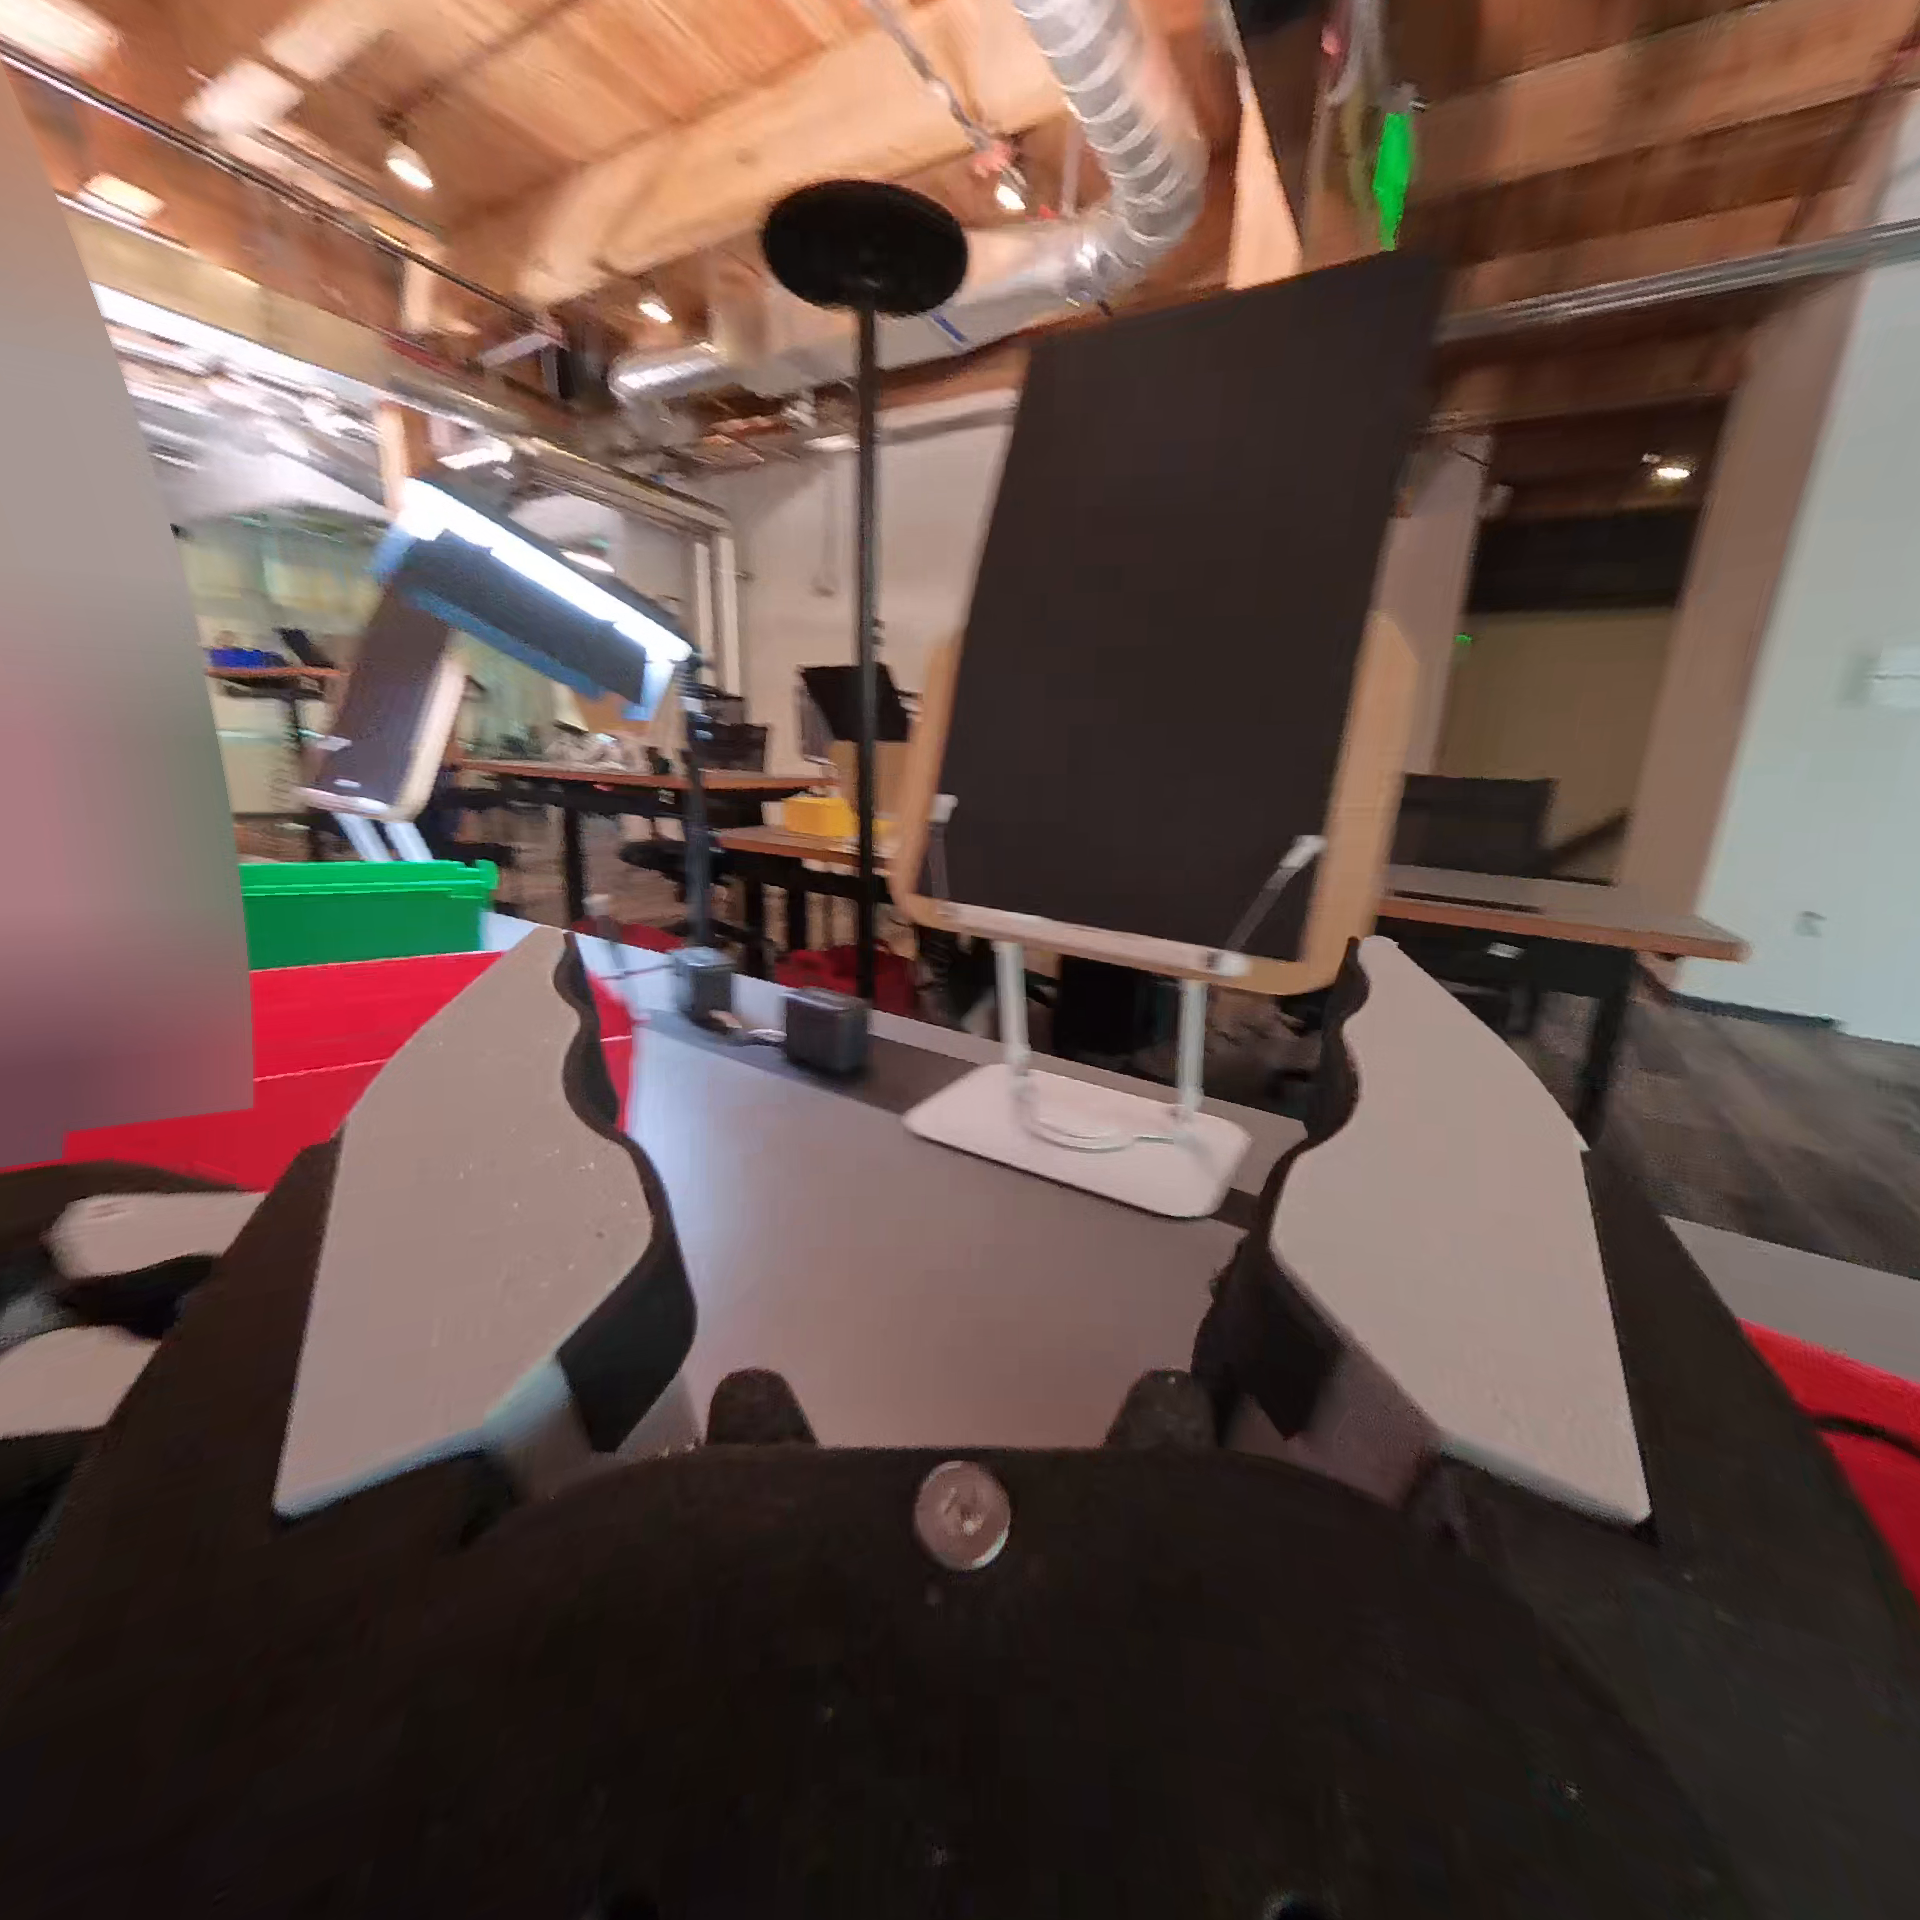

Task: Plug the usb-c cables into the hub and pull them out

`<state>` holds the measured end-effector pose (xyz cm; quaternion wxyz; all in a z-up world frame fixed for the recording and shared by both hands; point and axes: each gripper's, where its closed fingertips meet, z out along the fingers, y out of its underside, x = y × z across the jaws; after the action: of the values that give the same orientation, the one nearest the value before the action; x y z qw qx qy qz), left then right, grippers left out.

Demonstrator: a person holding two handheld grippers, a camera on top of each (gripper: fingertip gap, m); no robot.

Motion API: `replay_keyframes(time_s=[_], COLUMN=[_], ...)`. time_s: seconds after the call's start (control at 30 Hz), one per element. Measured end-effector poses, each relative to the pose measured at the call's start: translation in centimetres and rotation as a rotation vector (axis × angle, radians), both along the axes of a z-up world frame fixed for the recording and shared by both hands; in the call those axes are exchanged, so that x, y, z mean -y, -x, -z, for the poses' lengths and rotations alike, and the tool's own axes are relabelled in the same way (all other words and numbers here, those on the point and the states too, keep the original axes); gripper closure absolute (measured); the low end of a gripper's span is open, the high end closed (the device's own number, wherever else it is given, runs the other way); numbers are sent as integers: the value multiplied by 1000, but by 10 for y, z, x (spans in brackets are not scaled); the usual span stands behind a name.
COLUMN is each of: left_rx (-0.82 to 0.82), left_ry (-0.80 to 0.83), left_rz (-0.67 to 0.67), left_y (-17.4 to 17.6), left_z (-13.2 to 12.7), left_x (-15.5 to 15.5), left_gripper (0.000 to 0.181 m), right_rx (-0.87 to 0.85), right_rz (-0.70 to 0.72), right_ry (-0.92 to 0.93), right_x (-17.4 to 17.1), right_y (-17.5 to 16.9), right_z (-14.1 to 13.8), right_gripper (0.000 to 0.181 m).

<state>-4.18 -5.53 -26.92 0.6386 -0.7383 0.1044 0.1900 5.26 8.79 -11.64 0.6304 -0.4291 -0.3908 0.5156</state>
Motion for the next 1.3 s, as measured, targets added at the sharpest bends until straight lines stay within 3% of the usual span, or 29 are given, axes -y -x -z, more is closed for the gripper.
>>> replay_keyframes(time_s=[0.1, 0.23, 0.37, 0.43, 0.5, 0.6, 0.67, 0.77, 1.0, 1.13, 1.2, 1.3], left_rx=[3, 25, -4, 38, 166, 476, 610, 546, 551, 631, 608, 486], left_ry=[-5, -49, 15, 127, 205, 331, 464, 477, 581, 613, 557, 372], left_rz=[-15, -120, -367, -531, -601, -506, -451, -416, -218, 50, 77, -8], left_y=[4, 32, 91, 125, 144, 141, 131, 124, 70, 26, 24, 47], left_z=[-1, -23, -47, -40, -24, 18, 46, 45, 46, 39, 24, -6], left_x=[2, 27, 96, 145, 182, 198, 199, 186, 138, 134, 138, 140], left_gripper=[159, 146, 131, 131, 128, 131, 150, 168, 152, 148, 135, 121], right_rx=[-39, 49, -60, -41, -59, -64, -65, -64, -58, -62, -67, -65], right_rz=[-87, -94, -62, -67, -71, -69, -66, -68, -73, -76, -76, -76], right_ry=[-1, 43, -28, -11, 8, 23, 29, 31, 8, 4, 7, 9], right_x=[54, 75, 76, 73, 71, 69, 67, 67, 70, 71, 70, 70], right_y=[8, 29, 21, 22, 20, 19, 20, 19, 20, 19, 19, 19], right_z=[32, 104, 88, 96, 94, 95, 95, 95, 96, 96, 95, 96], right_gripper=[54, 54, 71, 68, 69, 71, 72, 75, 78, 77, 77, 78])
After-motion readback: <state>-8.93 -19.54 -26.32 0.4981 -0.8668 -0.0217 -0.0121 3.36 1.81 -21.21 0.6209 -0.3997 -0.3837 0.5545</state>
